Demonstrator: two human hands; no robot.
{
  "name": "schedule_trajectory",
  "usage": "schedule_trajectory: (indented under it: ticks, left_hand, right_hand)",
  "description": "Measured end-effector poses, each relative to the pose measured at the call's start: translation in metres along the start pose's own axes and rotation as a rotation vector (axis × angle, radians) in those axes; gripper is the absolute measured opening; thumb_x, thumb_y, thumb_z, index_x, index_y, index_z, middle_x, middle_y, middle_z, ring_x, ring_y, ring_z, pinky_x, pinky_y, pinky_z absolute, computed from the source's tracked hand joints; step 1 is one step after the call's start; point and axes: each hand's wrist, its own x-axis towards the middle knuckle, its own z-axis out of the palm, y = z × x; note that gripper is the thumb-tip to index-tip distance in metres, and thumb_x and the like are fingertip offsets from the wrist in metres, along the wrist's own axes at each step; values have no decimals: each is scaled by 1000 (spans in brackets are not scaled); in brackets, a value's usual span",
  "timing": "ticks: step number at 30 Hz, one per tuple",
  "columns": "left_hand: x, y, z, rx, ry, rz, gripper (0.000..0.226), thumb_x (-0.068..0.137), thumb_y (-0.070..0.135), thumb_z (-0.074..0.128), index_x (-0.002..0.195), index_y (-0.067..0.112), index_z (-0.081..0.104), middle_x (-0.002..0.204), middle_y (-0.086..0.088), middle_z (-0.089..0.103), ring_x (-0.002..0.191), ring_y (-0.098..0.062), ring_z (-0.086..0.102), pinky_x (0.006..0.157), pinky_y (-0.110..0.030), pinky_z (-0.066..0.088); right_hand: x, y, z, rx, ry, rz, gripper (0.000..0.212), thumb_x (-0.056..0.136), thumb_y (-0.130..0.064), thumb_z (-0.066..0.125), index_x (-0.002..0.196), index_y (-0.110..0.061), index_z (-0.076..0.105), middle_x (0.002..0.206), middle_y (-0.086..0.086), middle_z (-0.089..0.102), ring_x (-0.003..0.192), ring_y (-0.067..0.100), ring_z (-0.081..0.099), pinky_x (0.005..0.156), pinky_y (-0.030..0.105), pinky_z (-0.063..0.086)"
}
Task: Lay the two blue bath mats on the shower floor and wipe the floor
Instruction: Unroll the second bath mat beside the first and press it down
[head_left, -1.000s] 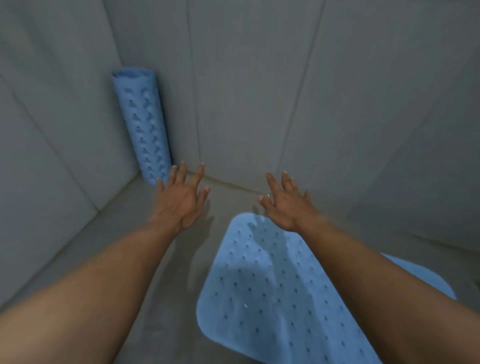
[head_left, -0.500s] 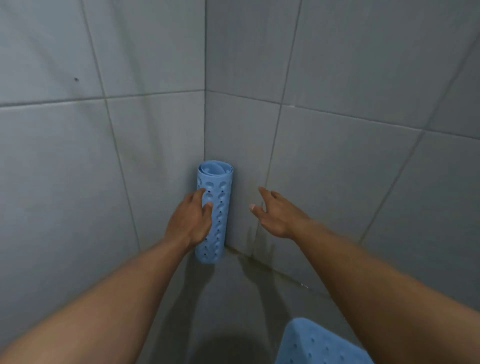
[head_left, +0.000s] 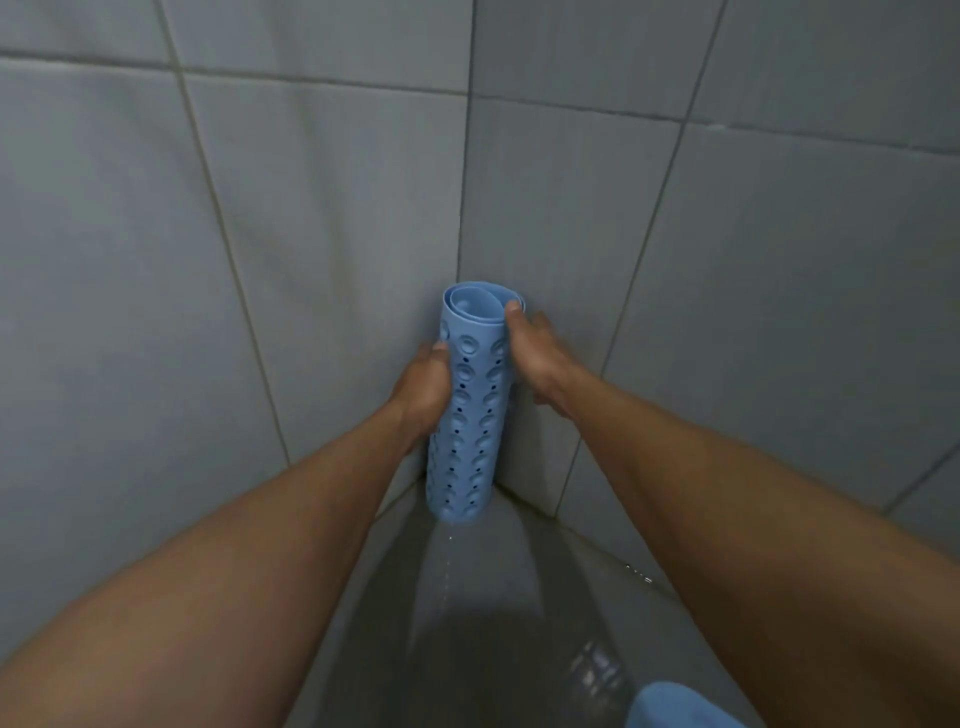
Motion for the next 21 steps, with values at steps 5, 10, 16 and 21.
schedule_trajectory:
  ticks: [5, 10, 16, 21]
  left_hand:
    - [-23, 10, 2, -129, -24, -91, 41, 108, 44, 19, 103, 26, 55, 92, 6, 51, 67, -7, 49, 71, -29, 41]
    - [-44, -3, -6, -287, -70, -229, 41, 106, 49, 16, 114, 29, 52, 104, 1, 46, 86, -31, 57, 95, -55, 50]
    - [-85, -37, -15, -490, -84, -390, 23, 106, 31, 35, 106, 14, 51, 119, -14, 56, 104, -43, 59, 81, -56, 55]
    - [-122, -85, -10, -482, -169, -529, 29, 102, 38, 51, 110, 13, 61, 95, -10, 62, 88, -29, 63, 91, -50, 54]
  right_hand:
    - [-10, 3, -7, 169, -85, 7, 62, 106, -53, 13, 147, -20, 45, 147, 0, 49, 133, 16, 44, 102, 34, 32]
    - [-42, 14, -15, 363, -150, 181, 59, 101, -64, 14, 118, -28, 57, 117, 7, 62, 98, 22, 59, 85, 47, 50]
    - [-86, 49, -30, 522, -238, 371, 61, 98, -68, 23, 111, -22, 60, 122, 15, 59, 115, 36, 57, 95, 61, 49]
    - [-131, 91, -12, 420, -333, 497, 41, 95, -48, 57, 119, -16, 63, 112, 15, 63, 99, 30, 65, 89, 51, 56]
